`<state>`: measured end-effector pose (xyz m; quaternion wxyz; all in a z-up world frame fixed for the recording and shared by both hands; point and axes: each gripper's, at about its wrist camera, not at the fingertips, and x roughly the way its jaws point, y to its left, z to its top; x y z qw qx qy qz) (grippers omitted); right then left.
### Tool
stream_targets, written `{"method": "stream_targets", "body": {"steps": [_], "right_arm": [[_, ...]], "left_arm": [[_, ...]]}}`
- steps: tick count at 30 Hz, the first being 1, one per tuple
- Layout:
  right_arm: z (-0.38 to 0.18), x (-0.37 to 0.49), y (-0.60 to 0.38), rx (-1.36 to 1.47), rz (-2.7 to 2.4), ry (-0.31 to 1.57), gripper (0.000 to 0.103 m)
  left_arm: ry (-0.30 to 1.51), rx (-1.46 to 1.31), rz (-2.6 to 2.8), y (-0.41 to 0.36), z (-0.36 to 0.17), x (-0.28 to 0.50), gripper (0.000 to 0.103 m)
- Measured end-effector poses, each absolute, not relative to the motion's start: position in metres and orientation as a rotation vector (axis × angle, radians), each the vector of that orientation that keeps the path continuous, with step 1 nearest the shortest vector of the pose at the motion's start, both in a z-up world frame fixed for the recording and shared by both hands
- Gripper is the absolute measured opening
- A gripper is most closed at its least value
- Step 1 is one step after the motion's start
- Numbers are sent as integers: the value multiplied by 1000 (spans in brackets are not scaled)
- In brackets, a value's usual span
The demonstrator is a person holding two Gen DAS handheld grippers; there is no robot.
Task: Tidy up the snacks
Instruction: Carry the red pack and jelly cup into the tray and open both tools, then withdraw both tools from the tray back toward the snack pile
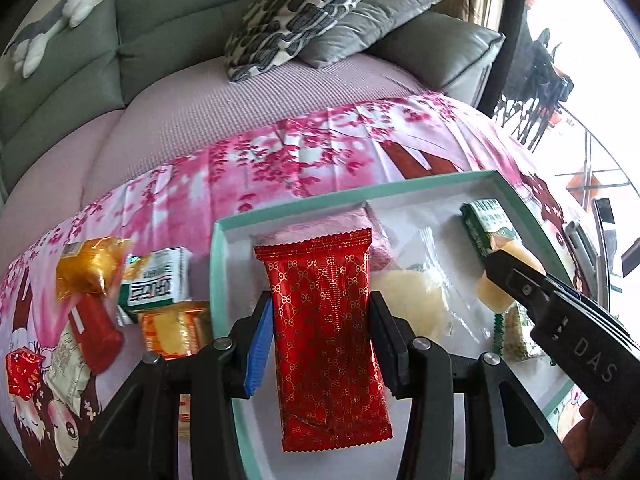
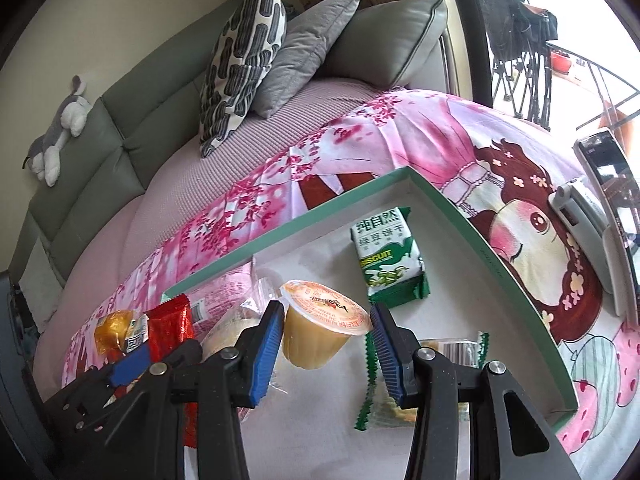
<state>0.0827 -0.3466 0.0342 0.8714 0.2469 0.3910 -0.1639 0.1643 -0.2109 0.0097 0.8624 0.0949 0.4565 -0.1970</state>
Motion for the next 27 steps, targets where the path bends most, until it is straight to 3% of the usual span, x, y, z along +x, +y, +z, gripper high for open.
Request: {"method": "stream_targets", "body": {"steps": [12, 17, 21, 27], "right_arm": [[39, 82, -345, 500, -347, 817, 48], [46, 82, -339, 460, -359, 825, 49], [47, 84, -333, 430, -367, 860, 62], [48, 88, -322, 386, -344, 887, 80]], "left_arm": [[987, 169, -357, -199, 7, 168, 51], [968, 137, -358, -191, 19, 162, 64], [955, 124, -323, -179, 27, 157, 70], [955, 89, -226, -150, 26, 155, 73]]}}
